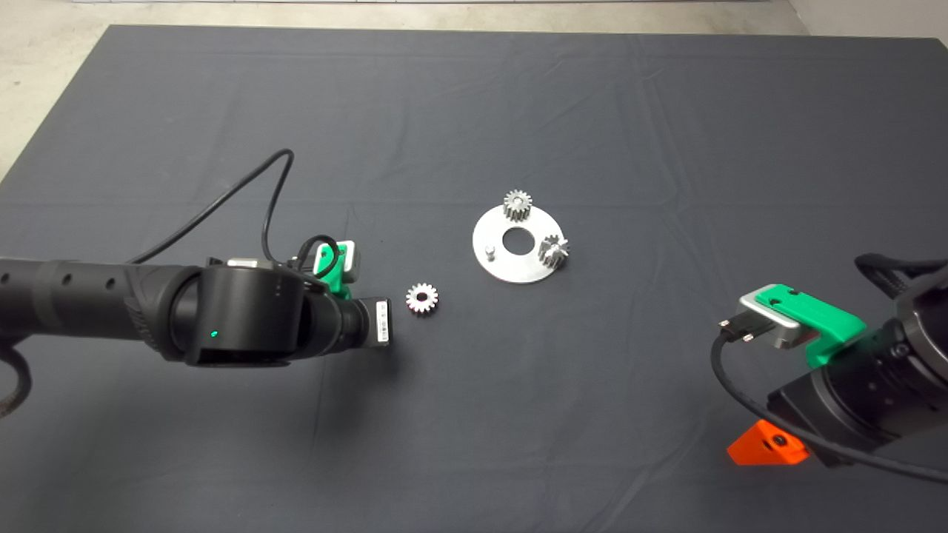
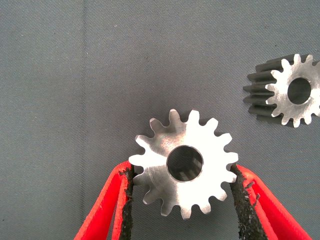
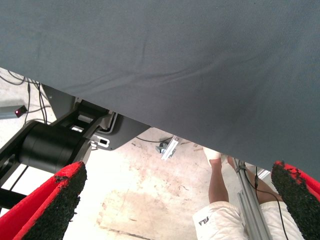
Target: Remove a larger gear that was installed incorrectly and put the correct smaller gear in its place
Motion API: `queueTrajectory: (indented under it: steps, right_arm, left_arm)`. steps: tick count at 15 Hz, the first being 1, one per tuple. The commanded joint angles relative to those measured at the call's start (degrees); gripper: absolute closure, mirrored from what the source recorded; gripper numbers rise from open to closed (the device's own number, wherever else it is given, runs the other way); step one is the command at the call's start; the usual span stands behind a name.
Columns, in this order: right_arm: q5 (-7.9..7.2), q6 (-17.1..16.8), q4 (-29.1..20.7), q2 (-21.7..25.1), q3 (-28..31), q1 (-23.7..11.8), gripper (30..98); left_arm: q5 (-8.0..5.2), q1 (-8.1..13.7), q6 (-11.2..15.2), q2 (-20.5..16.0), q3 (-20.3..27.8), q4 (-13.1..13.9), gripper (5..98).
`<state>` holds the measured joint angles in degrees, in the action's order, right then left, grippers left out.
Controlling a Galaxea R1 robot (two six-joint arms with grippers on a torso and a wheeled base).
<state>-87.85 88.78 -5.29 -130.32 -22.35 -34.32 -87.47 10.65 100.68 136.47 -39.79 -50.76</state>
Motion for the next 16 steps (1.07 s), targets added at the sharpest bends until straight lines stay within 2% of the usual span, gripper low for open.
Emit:
queueTrajectory:
  steps: [1, 7, 9, 12, 13, 15, 16]
  right_arm:
    - [-7.16, 0.1, -0.1, 0.1, 0.3, -1.4, 30.9]
    - [-7.16, 0.1, -0.1, 0.1, 0.3, -1.4, 30.9]
    - [-7.16, 0.1, -0.1, 0.1, 0.3, -1.4, 30.9]
    - [-7.16, 0.1, -0.1, 0.1, 0.3, -1.4, 30.9]
    - [-7.16, 0.1, -0.1, 0.0, 0.3, -1.4, 30.9]
    - [-7.16, 0.1, -0.1, 0.0, 0.3, -1.4, 30.9]
    - [-7.16, 0.1, -0.1, 0.0, 0.3, -1.4, 30.9]
  left_arm:
    - [-0.95, 0.8, -0.2, 0.1, 1.0, -1.5, 60.6]
    - [-0.87, 1.2, -0.7, -0.1, 2.7, -1.4, 55.1]
    - [-1.44, 1.8, -0.8, -0.5, 3.3, -0.9, 51.2]
    - [-1.65, 7.0, -1.0, -0.6, 3.9, -0.1, 49.9]
    - [-1.57, 8.3, -1.1, -0.4, 3.8, 1.2, 46.2]
    - [-1.48, 11.1, -1.6, 1.7, 3.4, 3.5, 45.0]
    - [-1.48, 12.0, -3.2, 3.5, 2.6, 5.4, 42.7]
